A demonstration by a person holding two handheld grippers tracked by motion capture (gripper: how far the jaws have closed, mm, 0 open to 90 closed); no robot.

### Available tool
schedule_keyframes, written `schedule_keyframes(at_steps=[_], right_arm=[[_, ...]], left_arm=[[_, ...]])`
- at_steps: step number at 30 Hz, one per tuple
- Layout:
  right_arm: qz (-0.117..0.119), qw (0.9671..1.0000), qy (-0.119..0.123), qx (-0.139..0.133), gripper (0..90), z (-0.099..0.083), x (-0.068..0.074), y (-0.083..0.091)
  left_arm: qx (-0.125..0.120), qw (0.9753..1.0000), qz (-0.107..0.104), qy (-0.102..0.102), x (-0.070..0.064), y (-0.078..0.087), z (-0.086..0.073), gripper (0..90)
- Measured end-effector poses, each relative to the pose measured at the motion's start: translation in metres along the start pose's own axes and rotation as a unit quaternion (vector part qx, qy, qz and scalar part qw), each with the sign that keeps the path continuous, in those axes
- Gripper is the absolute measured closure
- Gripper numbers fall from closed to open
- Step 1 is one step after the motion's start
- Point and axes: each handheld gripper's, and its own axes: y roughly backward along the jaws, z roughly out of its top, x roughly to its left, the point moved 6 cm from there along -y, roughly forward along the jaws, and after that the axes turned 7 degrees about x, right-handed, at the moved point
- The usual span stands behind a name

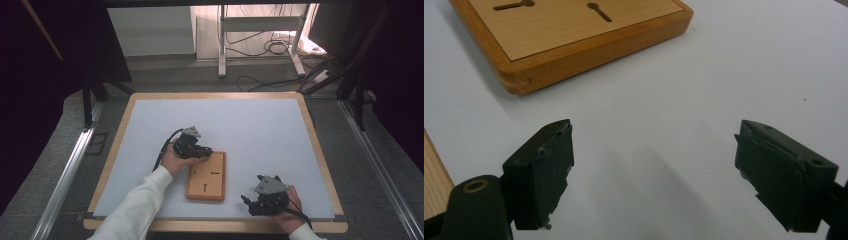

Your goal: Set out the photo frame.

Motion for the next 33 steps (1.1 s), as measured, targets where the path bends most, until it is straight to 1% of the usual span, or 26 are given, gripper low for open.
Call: schedule_keyframes(at_steps=[3,7,10,18,22,25,26,28,33], right_arm=[[-0.007,0.9998,0.016,0.004,15.5,0.003,0.005,-0.003],[-0.013,0.9995,0.028,0.001,14.2,0.011,0.012,-0.007],[-0.012,0.9993,0.036,-0.001,13.1,0.017,0.018,-0.009],[-0.013,0.9979,0.063,0.005,9.6,0.026,0.033,-0.014],[-0.02,0.9967,0.078,0.012,8.6,0.031,0.04,-0.021],[-0.023,0.9951,0.095,0.016,8.3,0.036,0.046,-0.025],[-0.026,0.9947,0.098,0.016,8.2,0.037,0.048,-0.027],[-0.028,0.9938,0.106,0.018,8.2,0.039,0.051,-0.03],[-0.033,0.9925,0.116,0.02,8.2,0.042,0.057,-0.037]], left_arm=[[0.001,1.0,-0.004,0.006,0.001,0.0,0.001,83.9],[0.003,0.9999,-0.007,0.011,0.002,0.0,0.002,83.9],[0.003,0.9998,-0.015,0.016,0.003,-0.001,0.003,83.8],[0.006,0.9996,-0.019,0.019,0.005,0.0,0.003,83.7],[0.005,0.9995,-0.022,0.021,0.006,0.0,0.003,83.6],[0.005,0.9993,-0.028,0.024,0.007,-0.001,0.004,83.7],[0.004,0.9991,-0.032,0.028,0.008,-0.001,0.004,83.7],[0.005,0.9991,-0.033,0.027,0.009,-0.001,0.004,83.7],[0.008,0.9987,-0.04,0.03,0.01,-0.001,0.005,83.6]])
